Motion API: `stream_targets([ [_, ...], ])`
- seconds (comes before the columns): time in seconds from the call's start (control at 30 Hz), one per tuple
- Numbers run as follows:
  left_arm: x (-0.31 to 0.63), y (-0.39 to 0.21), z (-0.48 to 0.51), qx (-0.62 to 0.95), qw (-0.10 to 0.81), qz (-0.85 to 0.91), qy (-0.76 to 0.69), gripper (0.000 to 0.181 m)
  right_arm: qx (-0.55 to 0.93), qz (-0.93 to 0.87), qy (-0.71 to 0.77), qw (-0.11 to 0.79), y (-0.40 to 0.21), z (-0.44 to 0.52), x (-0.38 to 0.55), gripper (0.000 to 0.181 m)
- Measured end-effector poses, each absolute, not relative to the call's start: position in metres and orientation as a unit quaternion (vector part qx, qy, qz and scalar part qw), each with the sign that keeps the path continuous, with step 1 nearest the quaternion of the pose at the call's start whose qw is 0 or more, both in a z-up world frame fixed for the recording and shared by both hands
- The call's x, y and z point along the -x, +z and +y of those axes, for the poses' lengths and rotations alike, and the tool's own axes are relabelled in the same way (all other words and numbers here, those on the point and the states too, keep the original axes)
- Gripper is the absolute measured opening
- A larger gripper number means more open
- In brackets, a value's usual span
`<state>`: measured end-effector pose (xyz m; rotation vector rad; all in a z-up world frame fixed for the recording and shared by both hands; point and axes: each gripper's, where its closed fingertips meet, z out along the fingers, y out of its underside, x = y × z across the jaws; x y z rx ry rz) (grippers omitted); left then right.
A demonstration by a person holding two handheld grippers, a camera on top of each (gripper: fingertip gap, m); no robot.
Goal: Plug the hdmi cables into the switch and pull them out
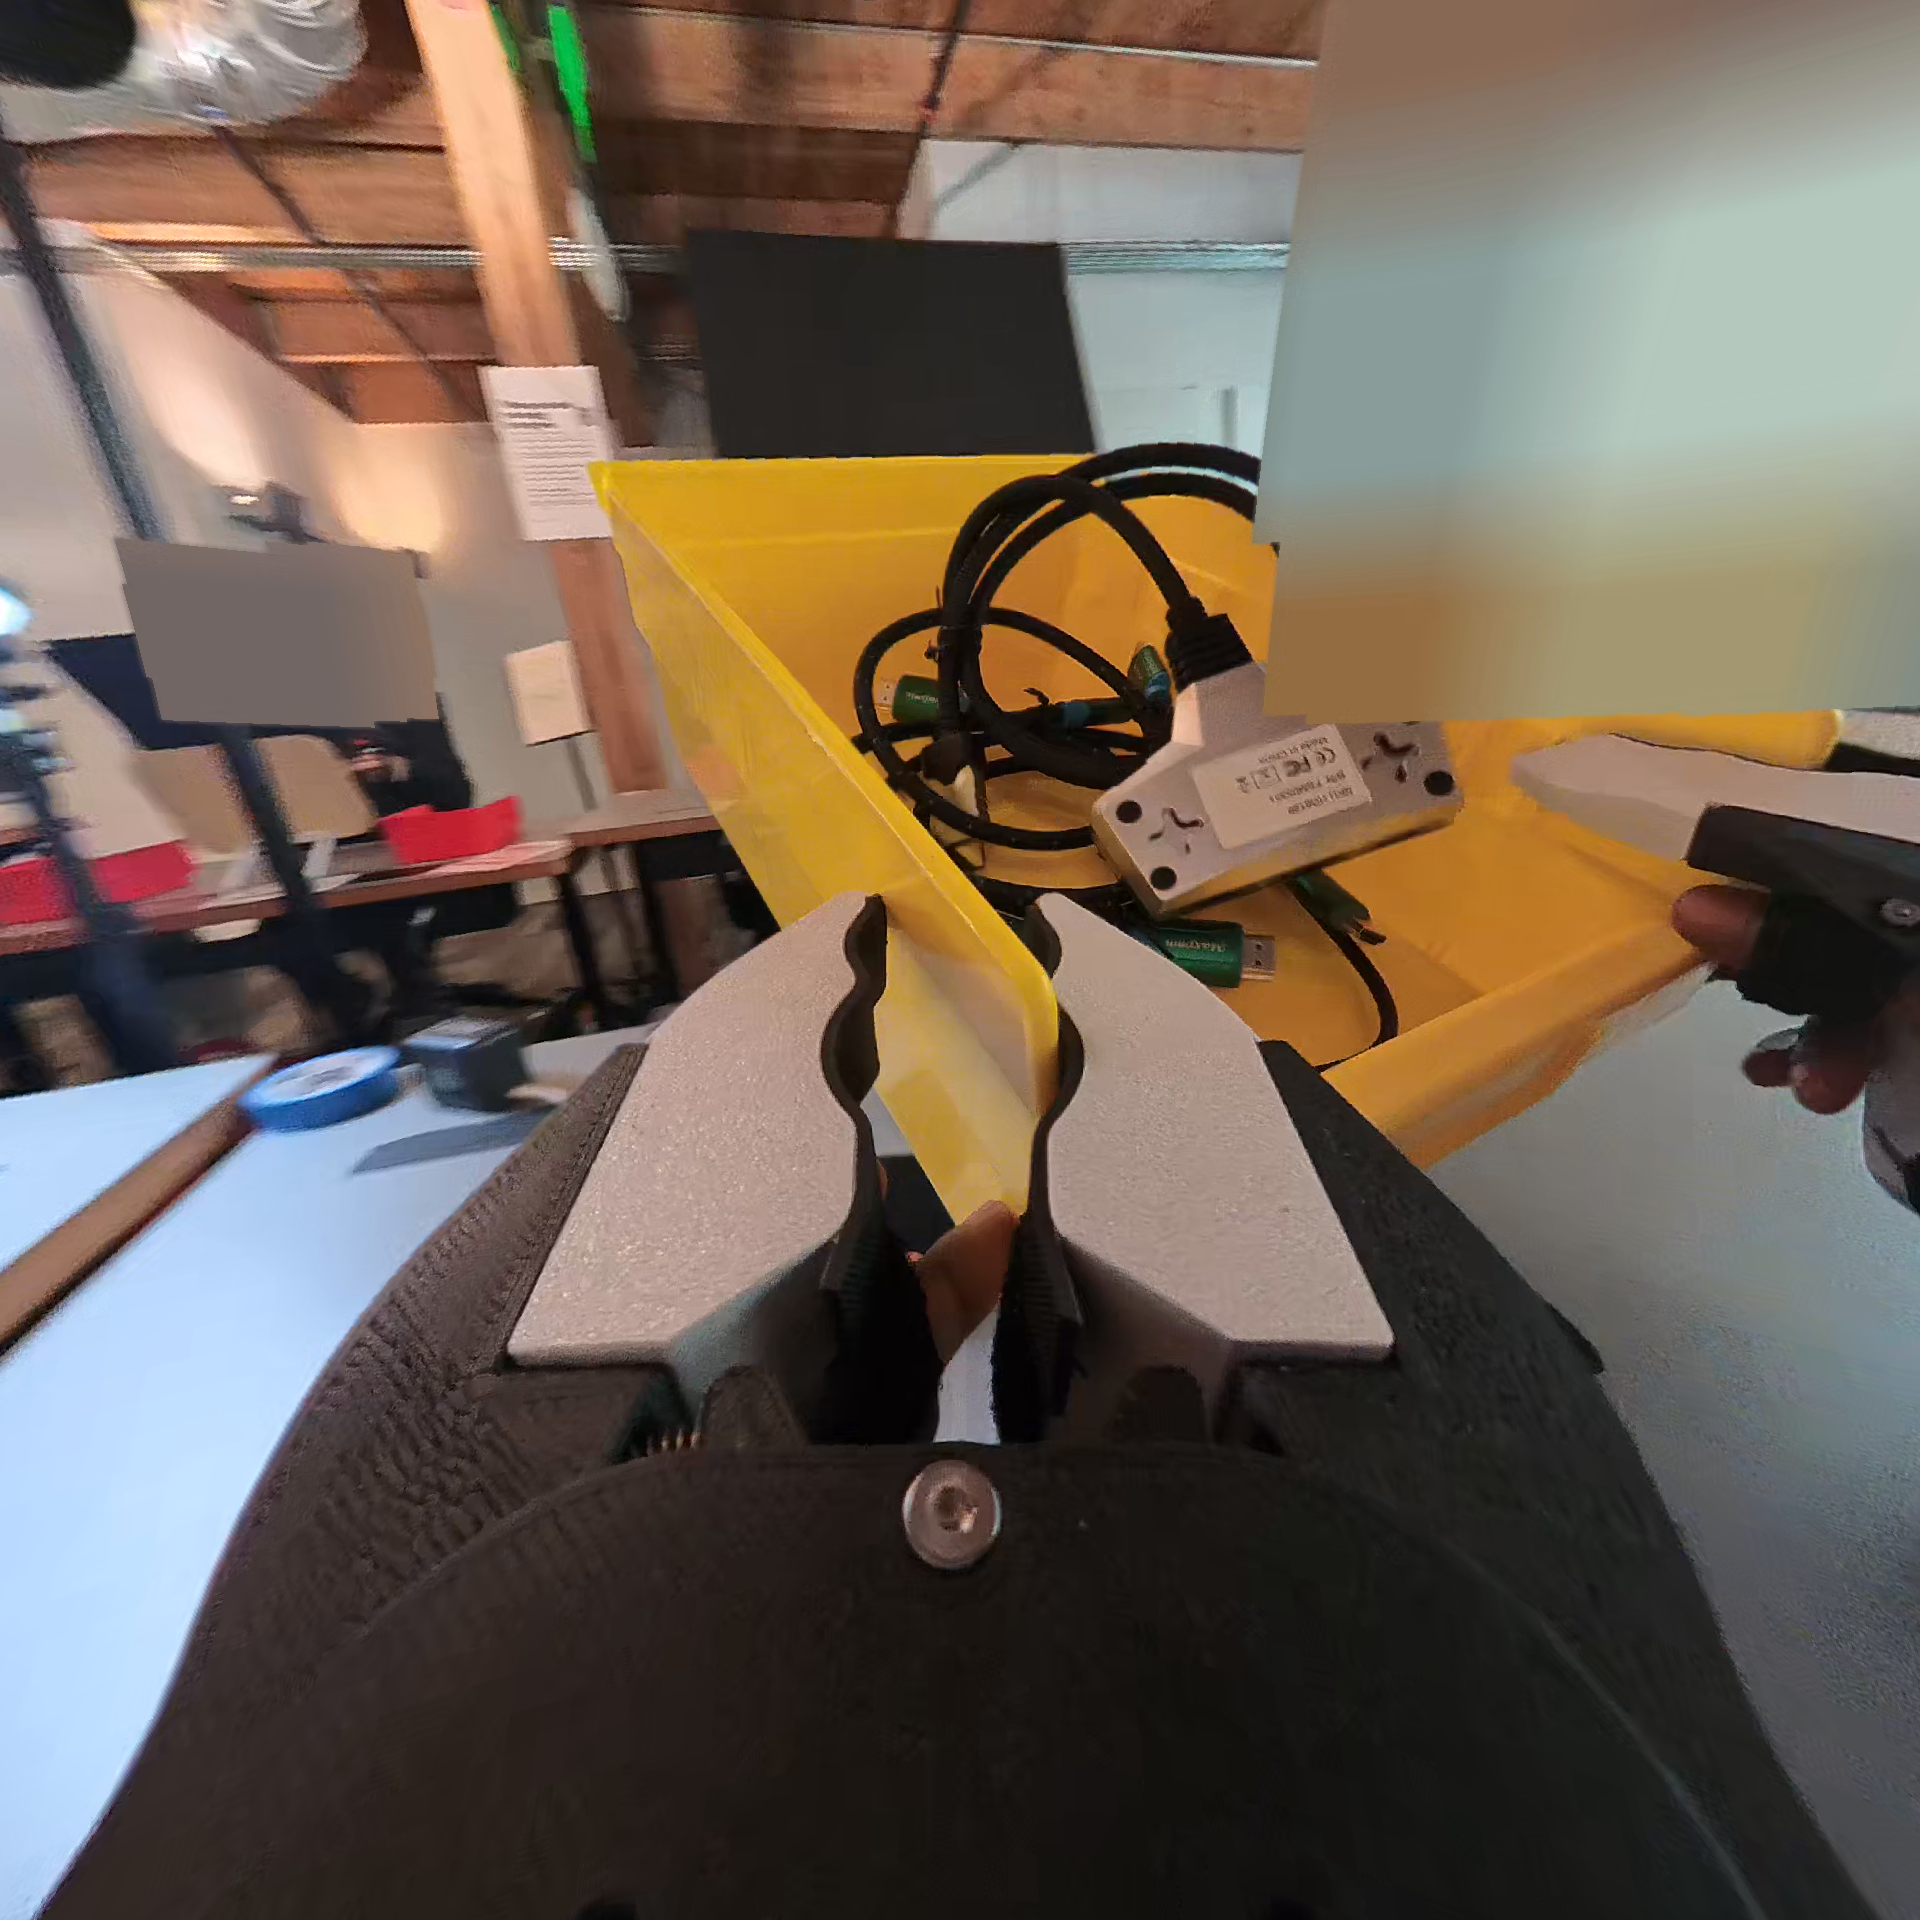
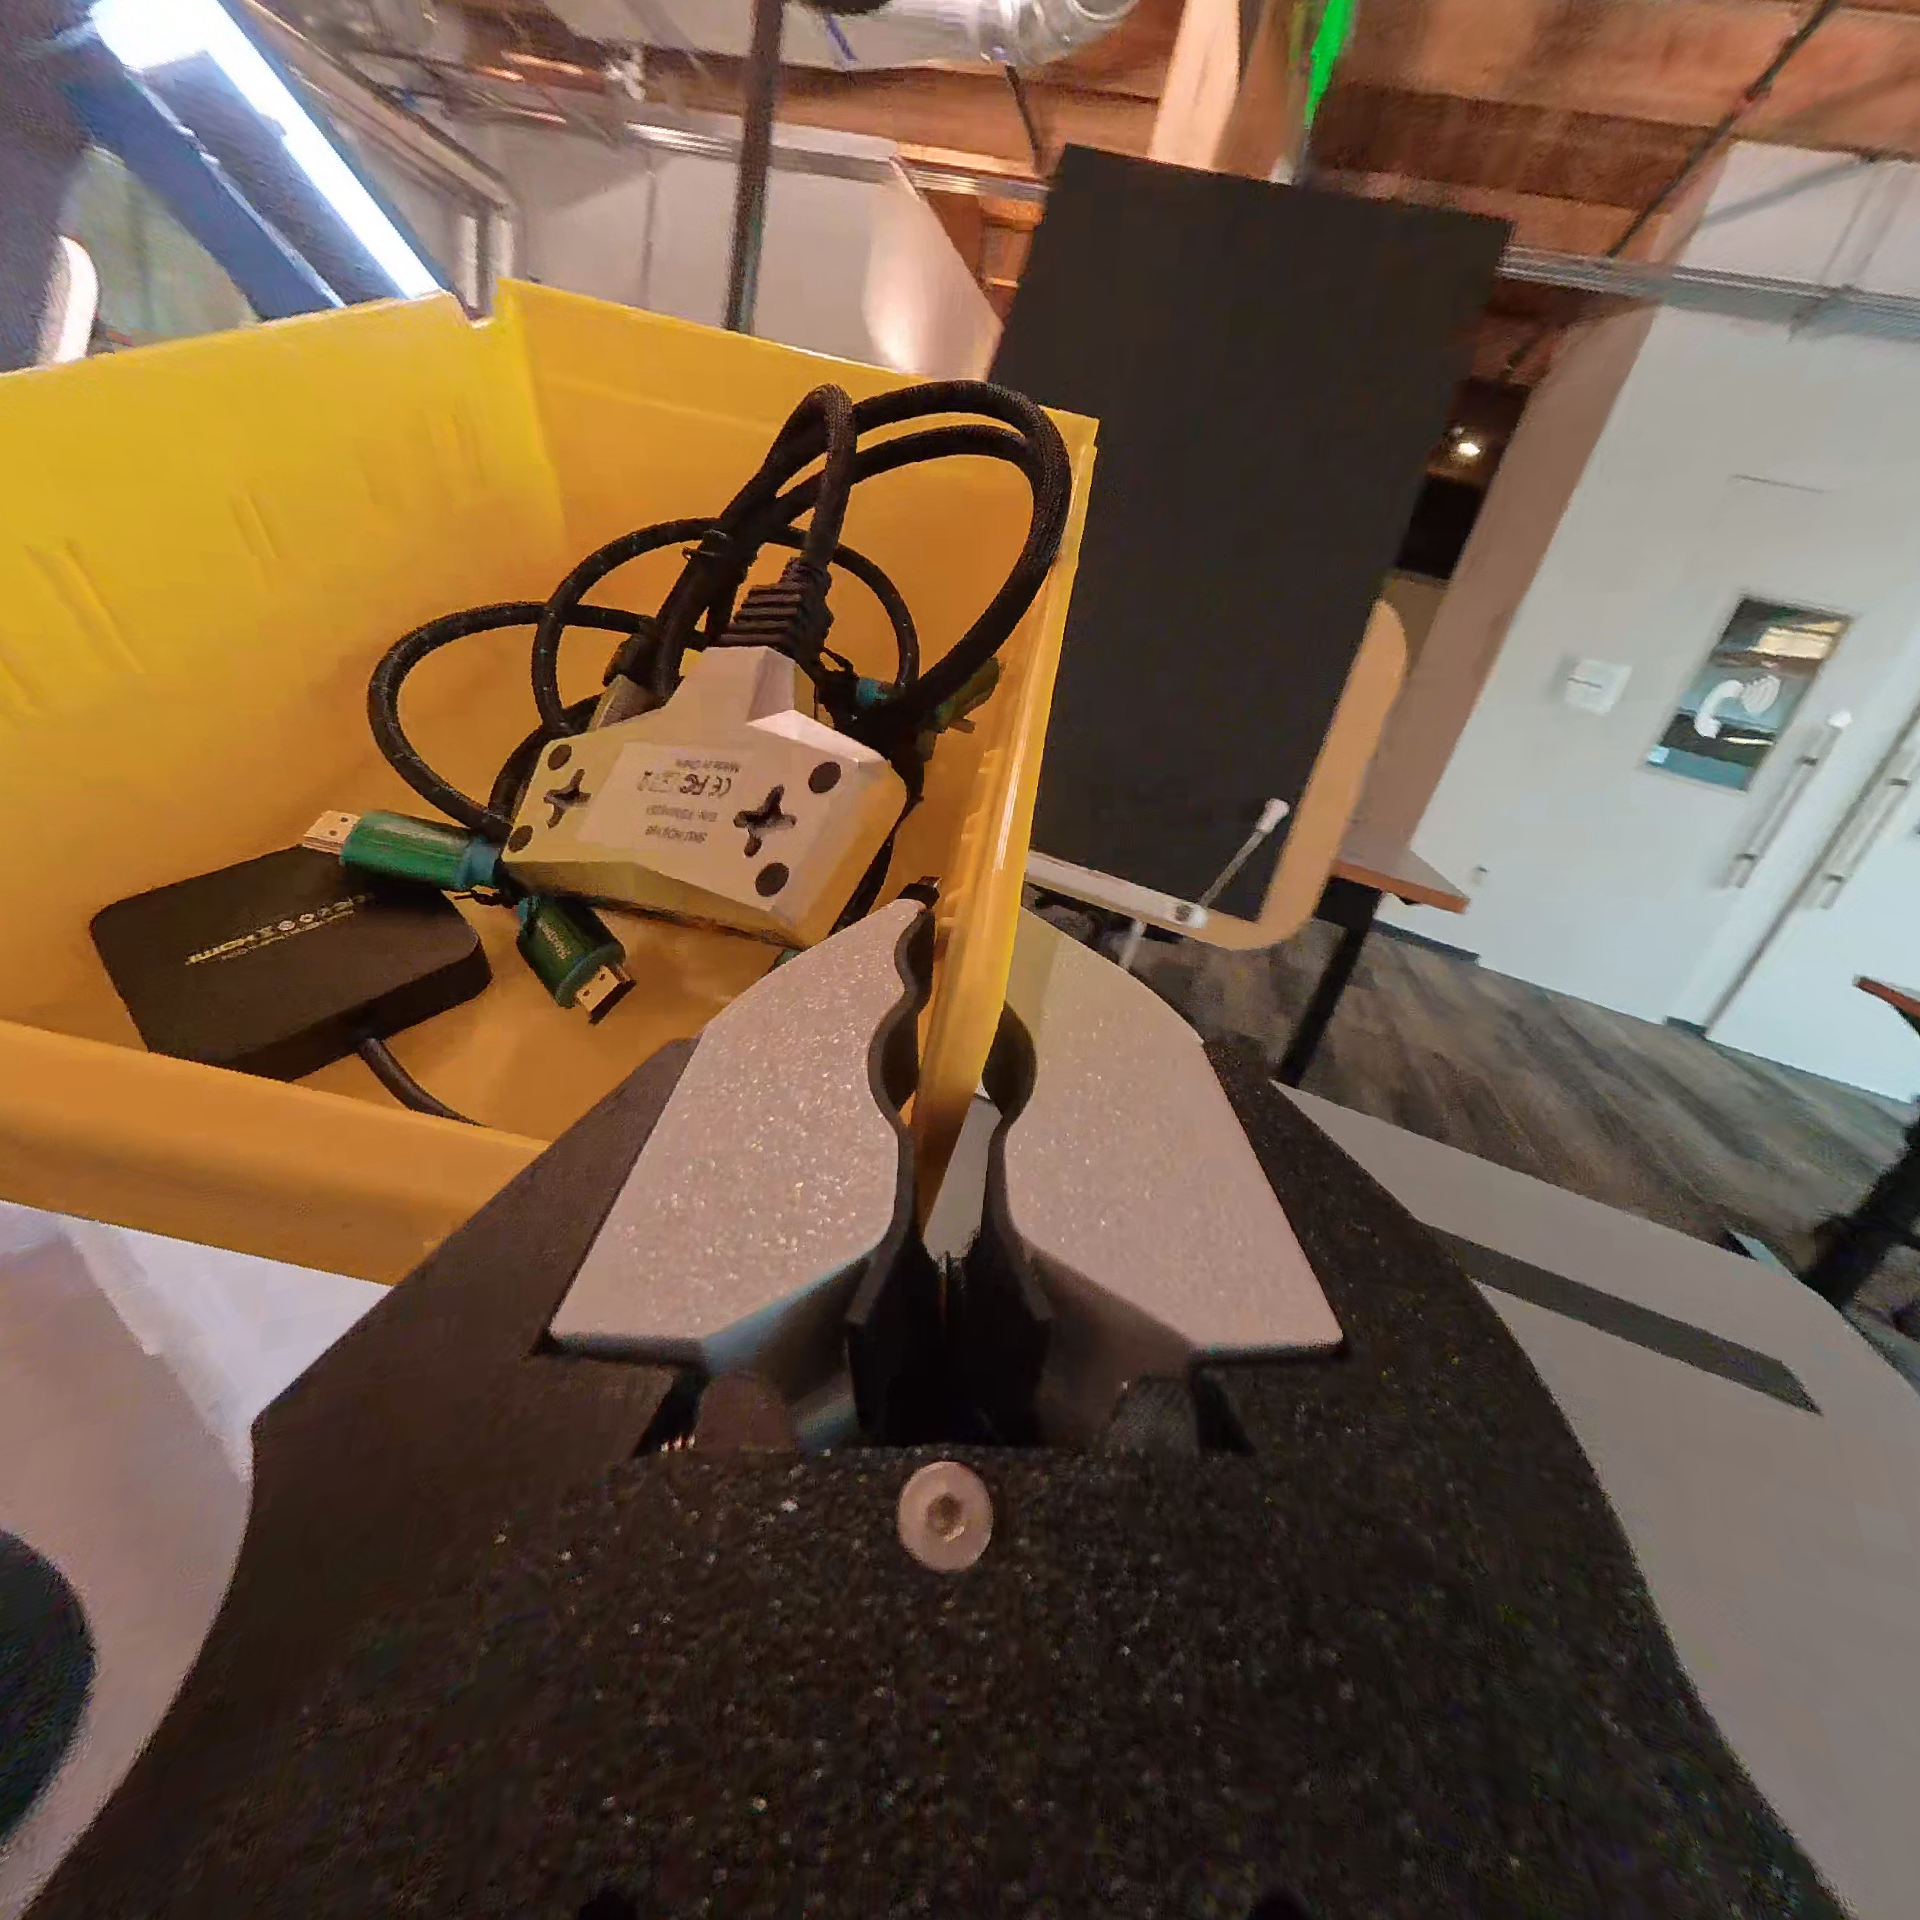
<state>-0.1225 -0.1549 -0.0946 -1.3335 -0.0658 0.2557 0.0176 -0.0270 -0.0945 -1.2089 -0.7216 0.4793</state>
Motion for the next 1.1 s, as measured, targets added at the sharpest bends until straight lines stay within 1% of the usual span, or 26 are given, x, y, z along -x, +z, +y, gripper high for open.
stream_targets([
  [0.13,0.177,-0.101,-0.225,0.63,0.746,-0.089,0.199,0.026,0.526,-0.386,0.293,0.699,-0.105,-0.072,0.066,0.007],
  [0.33,0.249,-0.137,-0.327,0.659,0.679,-0.184,0.266,0.026,0.501,-0.466,0.382,0.622,-0.147,-0.157,0.179,0.011],
  [0.47,0.284,-0.176,-0.365,0.691,0.633,-0.225,0.268,0.026,0.501,-0.539,0.372,0.566,-0.199,-0.199,0.228,0.016],
  [0.63,0.309,-0.226,-0.369,0.716,0.612,-0.253,0.223,0.026,0.531,-0.59,0.338,0.505,-0.252,-0.21,0.245,0.021],
  [0.83,0.338,-0.245,-0.354,0.703,0.627,-0.258,0.216,0.022,0.519,-0.617,0.299,0.51,-0.263,-0.202,0.255,0.027],
  [0.87,0.345,-0.249,-0.35,0.703,0.627,-0.257,0.218,0.021,0.512,-0.633,0.285,0.507,-0.268,-0.201,0.259,0.033],
  [0.93,0.357,-0.257,-0.343,0.702,0.627,-0.271,0.203,0.02,0.504,-0.659,0.269,0.489,-0.276,-0.202,0.267,0.055],
  [0.97,0.361,-0.256,-0.341,0.697,0.633,-0.276,0.194,0.021,0.504,-0.666,0.272,0.478,-0.276,-0.203,0.268,0.057],
  [1.03,0.362,-0.233,-0.344,0.648,0.683,-0.276,0.194,0.028,0.491,-0.687,0.295,0.446,-0.27,-0.211,0.261,0.065],
  [1.1,0.364,-0.198,-0.366,0.561,0.738,-0.296,0.231,0.04,0.474,-0.676,0.314,0.469,-0.254,-0.21,0.243,0.064],
])
